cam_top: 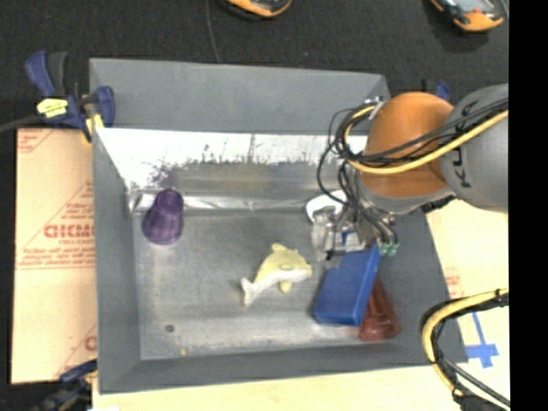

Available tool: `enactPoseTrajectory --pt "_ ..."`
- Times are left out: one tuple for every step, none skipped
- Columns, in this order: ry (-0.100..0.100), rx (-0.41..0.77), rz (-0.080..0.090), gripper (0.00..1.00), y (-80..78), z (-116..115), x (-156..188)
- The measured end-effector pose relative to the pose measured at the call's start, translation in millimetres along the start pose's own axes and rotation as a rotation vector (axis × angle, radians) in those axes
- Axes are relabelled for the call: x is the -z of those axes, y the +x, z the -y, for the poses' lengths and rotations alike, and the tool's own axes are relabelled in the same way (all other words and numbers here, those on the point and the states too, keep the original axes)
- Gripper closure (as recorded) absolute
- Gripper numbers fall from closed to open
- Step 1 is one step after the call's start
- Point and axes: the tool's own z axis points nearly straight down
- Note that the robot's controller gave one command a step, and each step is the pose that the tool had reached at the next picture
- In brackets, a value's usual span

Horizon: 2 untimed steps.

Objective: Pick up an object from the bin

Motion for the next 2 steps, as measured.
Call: enactPoseTrajectory --pt "0.001 0.084 0.003 0.00 -2.2 -21.4 18.6" --pt "0.000 0.085 0.003 0.00 -2.5 -22.3 18.8"
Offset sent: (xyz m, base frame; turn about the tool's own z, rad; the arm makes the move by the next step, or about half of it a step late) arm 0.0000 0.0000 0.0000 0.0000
